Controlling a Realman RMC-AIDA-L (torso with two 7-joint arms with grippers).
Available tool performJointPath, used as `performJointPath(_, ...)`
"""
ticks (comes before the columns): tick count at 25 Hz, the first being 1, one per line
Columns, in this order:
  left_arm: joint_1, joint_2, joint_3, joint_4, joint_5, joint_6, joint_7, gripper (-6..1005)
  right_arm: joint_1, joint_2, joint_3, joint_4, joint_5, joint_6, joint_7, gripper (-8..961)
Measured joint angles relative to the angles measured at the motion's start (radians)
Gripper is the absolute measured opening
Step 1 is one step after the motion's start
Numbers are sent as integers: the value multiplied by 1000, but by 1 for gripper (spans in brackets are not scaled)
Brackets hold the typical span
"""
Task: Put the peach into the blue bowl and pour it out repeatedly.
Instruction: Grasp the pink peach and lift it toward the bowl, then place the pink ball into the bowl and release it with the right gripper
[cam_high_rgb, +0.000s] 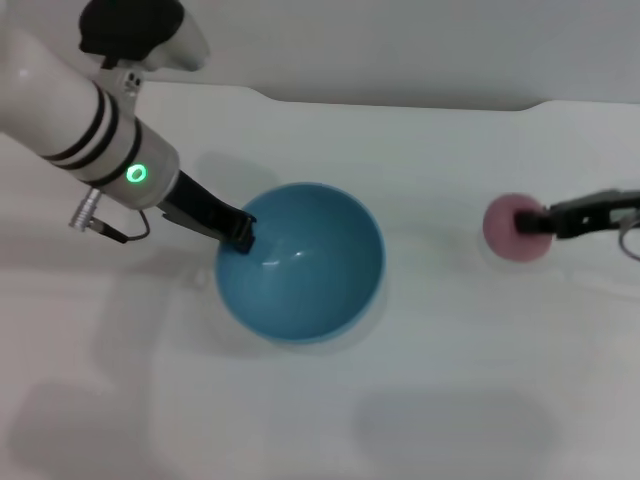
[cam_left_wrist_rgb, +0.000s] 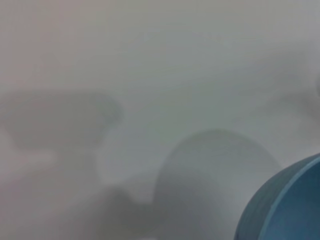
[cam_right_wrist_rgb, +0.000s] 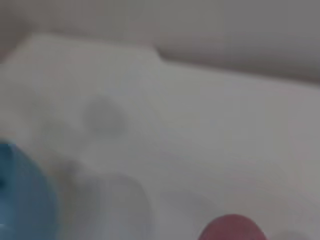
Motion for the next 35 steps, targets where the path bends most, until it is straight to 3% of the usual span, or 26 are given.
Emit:
performJointPath(4, -44, -8, 52, -50, 0, -19, -26, -2, -20, 0, 82, -87, 140, -157, -118, 151)
performJointPath(11, -92, -12, 137, -103, -28, -44, -68, -1, 10, 3, 42, -173, 297, -345, -175, 113)
performJointPath(14, -93, -12, 141, -106, -38, -47, -72, -2, 34, 6, -10, -159, 316, -348, -176, 90)
performJointPath(23, -93, -10, 140, -106, -53, -42, -76, -1, 83, 8, -293, -42, 324, -277, -163, 45)
performJointPath(29, -93, -9, 142, -102, -54, -41, -77, -2, 80, 8, -309, -46, 319, -274, -158, 58)
performJointPath(35, -93, -7, 135, -101, -54, -41, -70, -2, 73, 5, -301, -53, 319, -279, -156, 221)
